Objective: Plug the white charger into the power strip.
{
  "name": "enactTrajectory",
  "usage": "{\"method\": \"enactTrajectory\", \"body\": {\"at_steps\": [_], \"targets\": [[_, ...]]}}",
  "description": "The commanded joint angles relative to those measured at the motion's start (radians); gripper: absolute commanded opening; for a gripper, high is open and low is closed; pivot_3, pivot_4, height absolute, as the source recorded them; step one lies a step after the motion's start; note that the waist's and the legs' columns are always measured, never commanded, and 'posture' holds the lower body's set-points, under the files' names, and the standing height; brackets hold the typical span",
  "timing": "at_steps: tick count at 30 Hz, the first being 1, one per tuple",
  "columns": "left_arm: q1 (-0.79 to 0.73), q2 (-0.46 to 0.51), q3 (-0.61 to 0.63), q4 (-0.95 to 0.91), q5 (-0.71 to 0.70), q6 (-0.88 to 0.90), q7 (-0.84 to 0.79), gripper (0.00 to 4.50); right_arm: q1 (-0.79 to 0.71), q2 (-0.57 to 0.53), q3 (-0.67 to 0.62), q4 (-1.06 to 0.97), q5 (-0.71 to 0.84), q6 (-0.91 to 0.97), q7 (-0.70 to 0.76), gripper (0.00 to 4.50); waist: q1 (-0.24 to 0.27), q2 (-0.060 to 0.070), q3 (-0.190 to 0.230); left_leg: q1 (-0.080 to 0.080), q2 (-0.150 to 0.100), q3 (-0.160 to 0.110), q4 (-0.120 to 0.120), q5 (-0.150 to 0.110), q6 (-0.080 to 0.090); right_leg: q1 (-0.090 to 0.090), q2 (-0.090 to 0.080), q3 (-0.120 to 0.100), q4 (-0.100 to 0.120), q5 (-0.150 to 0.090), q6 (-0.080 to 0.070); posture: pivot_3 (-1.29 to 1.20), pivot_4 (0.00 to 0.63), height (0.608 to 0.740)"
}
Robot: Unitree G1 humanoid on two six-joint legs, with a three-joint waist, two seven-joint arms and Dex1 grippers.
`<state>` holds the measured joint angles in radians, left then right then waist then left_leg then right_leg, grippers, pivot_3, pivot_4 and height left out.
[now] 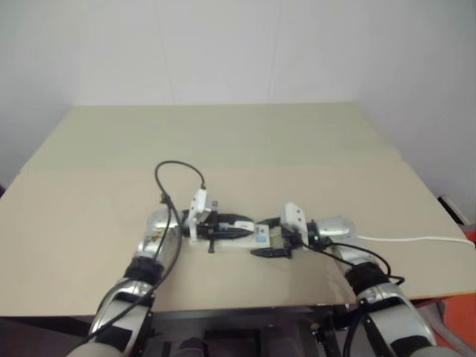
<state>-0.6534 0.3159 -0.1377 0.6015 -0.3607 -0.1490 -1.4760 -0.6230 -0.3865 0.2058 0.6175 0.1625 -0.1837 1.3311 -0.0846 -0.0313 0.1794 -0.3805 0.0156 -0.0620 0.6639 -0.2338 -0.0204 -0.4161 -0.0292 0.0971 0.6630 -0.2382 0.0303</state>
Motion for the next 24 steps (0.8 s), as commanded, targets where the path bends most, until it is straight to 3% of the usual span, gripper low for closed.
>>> {"method": "enactTrajectory", "body": {"at_steps": [1,4,17,24], "targets": [[0.048,0.084,-0.025,0.067,0.126,0.052,0.089,1.02,0.016,-0.017,0.01,-0.018,-0.009,0.011,0.029,3.42,0.002,0.0,-0.001,0.004,0.0,0.0,-0.001,0.0,0.0,0.004,0.0,0.0,-0.001,0.0,0.0,0.0,0.15,0.74],[0.065,0.116,-0.048,0.038,0.12,0.081,0.062,1.02,0.01,-0.017,0.013,-0.01,-0.011,0.008,0.028,3.42,-0.002,0.001,-0.003,0.015,0.0,0.0,-0.003,0.0,0.0,0.016,0.001,0.0,-0.005,-0.005,0.008,0.0,0.15,0.74],[0.079,0.119,-0.11,-0.034,0.097,0.106,0.028,1.02,-0.019,0.008,0.026,0.031,-0.024,-0.008,0.025,3.42,-0.013,0.003,-0.01,0.015,0.002,0.0,-0.004,-0.001,0.002,0.016,0.002,0.0,-0.006,-0.005,0.008,0.0,0.15,0.74],[0.089,0.121,-0.105,-0.065,0.091,0.121,0.01,3.3,-0.027,0.019,0.026,0.049,-0.031,-0.018,0.034,3.42,-0.011,0.006,-0.012,0.015,0.002,0.0,-0.004,-0.002,0.004,0.015,0.002,0.001,-0.006,-0.006,0.008,0.0,0.15,0.74]]}}
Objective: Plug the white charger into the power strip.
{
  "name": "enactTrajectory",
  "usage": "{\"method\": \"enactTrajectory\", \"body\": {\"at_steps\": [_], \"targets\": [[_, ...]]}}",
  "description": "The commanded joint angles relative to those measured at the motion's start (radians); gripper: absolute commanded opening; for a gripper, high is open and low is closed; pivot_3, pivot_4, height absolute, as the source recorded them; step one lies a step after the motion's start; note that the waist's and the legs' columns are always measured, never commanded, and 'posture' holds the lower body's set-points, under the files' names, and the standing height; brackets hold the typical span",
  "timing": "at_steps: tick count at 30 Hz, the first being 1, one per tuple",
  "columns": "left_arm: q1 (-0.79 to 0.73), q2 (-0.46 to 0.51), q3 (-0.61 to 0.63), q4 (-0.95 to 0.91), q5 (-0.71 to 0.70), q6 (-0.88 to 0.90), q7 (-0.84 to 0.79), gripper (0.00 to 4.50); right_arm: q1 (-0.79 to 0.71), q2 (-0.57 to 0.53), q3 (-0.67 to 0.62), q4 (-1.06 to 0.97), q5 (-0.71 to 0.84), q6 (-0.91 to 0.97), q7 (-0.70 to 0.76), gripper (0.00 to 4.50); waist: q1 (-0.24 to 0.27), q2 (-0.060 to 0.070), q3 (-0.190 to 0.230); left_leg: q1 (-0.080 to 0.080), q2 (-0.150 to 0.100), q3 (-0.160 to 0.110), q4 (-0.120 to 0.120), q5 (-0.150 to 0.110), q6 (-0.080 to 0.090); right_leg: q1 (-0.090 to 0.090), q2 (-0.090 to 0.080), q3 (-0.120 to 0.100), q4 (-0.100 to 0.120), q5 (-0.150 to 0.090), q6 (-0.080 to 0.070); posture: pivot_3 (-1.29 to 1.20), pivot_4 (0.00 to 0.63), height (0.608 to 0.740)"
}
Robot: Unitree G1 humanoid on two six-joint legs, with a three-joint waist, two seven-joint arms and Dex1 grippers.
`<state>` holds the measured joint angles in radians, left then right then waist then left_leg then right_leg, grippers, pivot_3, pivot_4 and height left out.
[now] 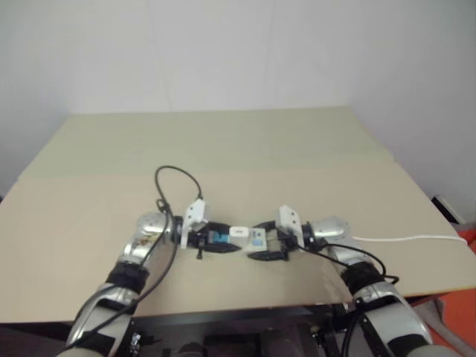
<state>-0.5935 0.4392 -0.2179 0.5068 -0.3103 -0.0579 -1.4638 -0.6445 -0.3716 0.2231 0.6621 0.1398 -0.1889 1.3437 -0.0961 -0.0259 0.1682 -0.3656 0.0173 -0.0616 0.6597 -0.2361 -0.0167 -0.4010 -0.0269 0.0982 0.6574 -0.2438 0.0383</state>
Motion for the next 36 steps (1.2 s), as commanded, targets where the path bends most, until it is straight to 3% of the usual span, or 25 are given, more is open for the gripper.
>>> {"method": "enactTrajectory", "body": {"at_steps": [1,4,10,12,14,20,26,36], "targets": [[0.029,-0.005,-0.02,0.032,0.039,0.028,0.0,3.65,-0.006,0.005,0.009,0.005,-0.008,-0.014,0.023,3.42,0.0,0.001,0.0,0.0,0.0,0.0,0.0,0.0,0.0,0.0,0.0,0.0,0.0,0.0,0.0,0.0,0.15,0.74],[0.028,-0.007,-0.006,0.024,0.029,0.037,0.002,4.46,-0.007,0.007,0.009,0.007,-0.008,-0.015,0.025,3.42,0.0,0.001,-0.001,0.0,0.0,0.0,0.0,0.0,0.0,0.0,0.0,0.0,0.0,0.0,0.0,0.0,0.15,0.74],[0.027,0.033,0.033,-0.041,-0.001,0.096,-0.02,4.46,-0.014,0.011,0.01,0.018,-0.011,-0.02,0.027,3.42,-0.003,0.001,-0.001,0.0,0.0,0.0,0.0,0.0,0.0,0.0,0.0,0.0,0.0,0.0,0.0,0.0,0.15,0.74],[0.019,0.072,0.066,-0.101,-0.042,0.157,-0.033,4.5,-0.024,0.009,0.013,0.028,-0.013,-0.02,0.039,4.15,-0.004,0.001,0.0,-0.001,0.0,0.0,0.0,0.0,0.0,-0.001,0.0,0.0,0.0,0.0,0.0,0.0,0.15,0.74],[0.014,0.106,0.091,-0.147,-0.073,0.204,-0.047,4.5,-0.032,0.007,0.015,0.039,-0.02,-0.031,0.045,4.48,-0.004,0.0,0.001,-0.003,0.001,0.0,0.0,0.0,0.0,-0.003,0.001,0.0,0.0,0.0,0.0,0.0,0.15,0.74],[0.044,0.213,0.181,-0.325,-0.17,0.356,-0.029,4.5,-0.049,-0.039,-0.014,0.043,-0.021,-0.055,0.055,4.48,0.001,0.0,0.003,-0.004,0.0,0.0,0.0,0.0,0.0,-0.005,0.0,0.0,-0.001,0.0,0.0,0.0,0.15,0.74],[0.163,0.441,0.287,-0.511,-0.228,0.528,-0.023,4.5,0.033,-0.217,-0.099,-0.136,0.058,-0.028,0.113,4.48,0.003,0.0,0.019,-0.006,0.0,0.0,0.0,0.0,0.0,-0.006,-0.001,-0.001,-0.002,0.0,0.0,0.0,0.15,0.74],[0.388,0.594,0.493,-0.629,-0.232,0.572,0.074,4.5,0.152,-0.396,-0.242,-0.322,0.169,0.11,0.082,4.48,0.001,0.0,0.024,-0.007,0.002,0.001,0.0,0.0,0.0,-0.008,-0.001,0.0,-0.002,-0.001,-0.001,0.0,0.15,0.74]]}}
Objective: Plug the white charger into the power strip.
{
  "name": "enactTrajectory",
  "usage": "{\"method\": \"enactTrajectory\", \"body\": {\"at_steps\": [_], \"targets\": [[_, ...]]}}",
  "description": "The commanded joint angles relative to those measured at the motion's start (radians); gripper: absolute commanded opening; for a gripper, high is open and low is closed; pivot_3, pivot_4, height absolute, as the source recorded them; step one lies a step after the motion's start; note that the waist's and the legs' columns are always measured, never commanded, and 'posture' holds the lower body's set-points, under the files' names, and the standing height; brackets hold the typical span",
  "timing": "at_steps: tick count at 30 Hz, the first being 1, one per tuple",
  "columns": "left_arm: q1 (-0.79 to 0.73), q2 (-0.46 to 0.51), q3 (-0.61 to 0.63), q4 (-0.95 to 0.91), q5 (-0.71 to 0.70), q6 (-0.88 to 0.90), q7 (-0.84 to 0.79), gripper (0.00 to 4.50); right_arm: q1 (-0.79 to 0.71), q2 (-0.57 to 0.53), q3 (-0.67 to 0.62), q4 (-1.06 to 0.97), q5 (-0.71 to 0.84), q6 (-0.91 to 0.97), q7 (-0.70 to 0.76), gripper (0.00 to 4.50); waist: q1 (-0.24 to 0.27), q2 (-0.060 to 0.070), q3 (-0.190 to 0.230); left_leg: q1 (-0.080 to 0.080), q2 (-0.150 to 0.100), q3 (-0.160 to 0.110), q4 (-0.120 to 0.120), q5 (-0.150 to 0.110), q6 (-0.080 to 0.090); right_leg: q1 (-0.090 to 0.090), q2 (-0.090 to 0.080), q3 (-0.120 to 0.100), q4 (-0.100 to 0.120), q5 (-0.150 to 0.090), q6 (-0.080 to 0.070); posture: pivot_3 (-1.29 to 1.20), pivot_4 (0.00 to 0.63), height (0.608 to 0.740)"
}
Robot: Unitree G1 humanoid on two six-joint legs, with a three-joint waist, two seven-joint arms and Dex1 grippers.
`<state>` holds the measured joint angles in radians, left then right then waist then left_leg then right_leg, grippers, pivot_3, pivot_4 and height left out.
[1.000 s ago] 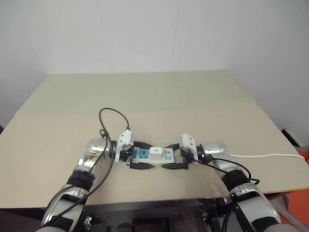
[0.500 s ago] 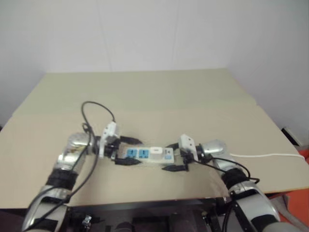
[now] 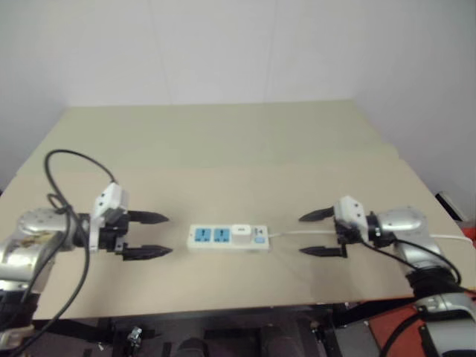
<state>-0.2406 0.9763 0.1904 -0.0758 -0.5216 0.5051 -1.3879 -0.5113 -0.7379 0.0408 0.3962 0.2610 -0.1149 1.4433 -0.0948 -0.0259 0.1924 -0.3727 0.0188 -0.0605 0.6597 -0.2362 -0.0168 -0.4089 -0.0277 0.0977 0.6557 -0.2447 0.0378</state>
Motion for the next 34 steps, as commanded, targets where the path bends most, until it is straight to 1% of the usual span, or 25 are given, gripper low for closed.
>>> {"method": "enactTrajectory", "body": {"at_steps": [1,4,6,7,10,17,24,34], "targets": [[0.066,0.076,0.108,-0.056,-0.022,0.01,-0.011,4.5,0.033,-0.04,-0.079,-0.071,0.063,0.06,-0.024,4.48,0.0,0.0,0.0,0.0,0.0,0.0,0.0,0.0,0.0,0.0,0.0,0.0,0.0,0.0,0.0,0.0,0.15,0.74],[0.148,0.105,0.181,-0.087,-0.041,0.023,-0.012,4.5,0.074,-0.068,-0.12,-0.122,0.098,0.121,-0.039,4.48,0.003,0.0,0.0,-0.004,0.0,0.001,0.0,0.0,0.0,-0.004,-0.001,0.001,0.0,0.0,0.0,0.0,0.15,0.74],[0.198,0.103,0.229,-0.109,-0.048,0.025,0.001,4.5,0.105,-0.082,-0.138,-0.155,0.108,0.139,-0.051,4.48,0.006,0.0,0.0,-0.009,-0.001,0.002,0.0,0.0,0.0,-0.01,-0.001,0.001,0.001,0.0,0.0,0.0,0.15,0.74],[0.214,0.097,0.244,-0.119,-0.052,0.027,0.012,4.5,0.116,-0.084,-0.144,-0.166,0.112,0.148,-0.057,4.48,0.008,0.0,0.0,-0.012,0.0,0.002,0.0,0.0,0.0,-0.013,-0.001,0.001,0.001,0.0,0.0,0.0,0.15,0.74],[0.246,0.082,0.262,-0.151,-0.067,0.037,0.036,4.5,0.134,-0.085,-0.152,-0.191,0.115,0.161,-0.077,4.48,0.012,0.0,0.0,-0.012,0.0,0.002,0.0,0.0,0.0,-0.013,-0.001,0.001,0.001,0.0,0.0,0.0,0.15,0.74],[0.268,0.069,0.27,-0.187,-0.093,0.046,0.064,4.5,0.14,-0.091,-0.152,-0.203,0.116,0.164,-0.088,4.48,0.024,0.0,0.0,-0.012,0.0,0.004,0.0,0.0,0.0,-0.013,-0.001,0.001,0.001,0.0,0.0,0.0,0.15,0.74],[0.222,0.055,0.245,-0.19,-0.123,0.043,0.085,4.5,0.135,-0.08,-0.137,-0.206,0.111,0.156,-0.099,4.48,0.025,0.0,0.0,-0.012,0.0,0.004,0.001,0.0,0.0,-0.013,-0.001,0.001,0.001,0.0,0.0,0.0,0.15,0.74],[0.183,0.052,0.209,-0.179,-0.13,0.043,0.099,4.5,0.13,-0.061,-0.122,-0.215,0.108,0.157,-0.107,4.48,0.025,0.0,0.0,-0.012,0.0,0.004,0.001,0.0,0.0,-0.013,-0.001,0.001,0.001,0.0,-0.001,0.0,0.15,0.74]]}}
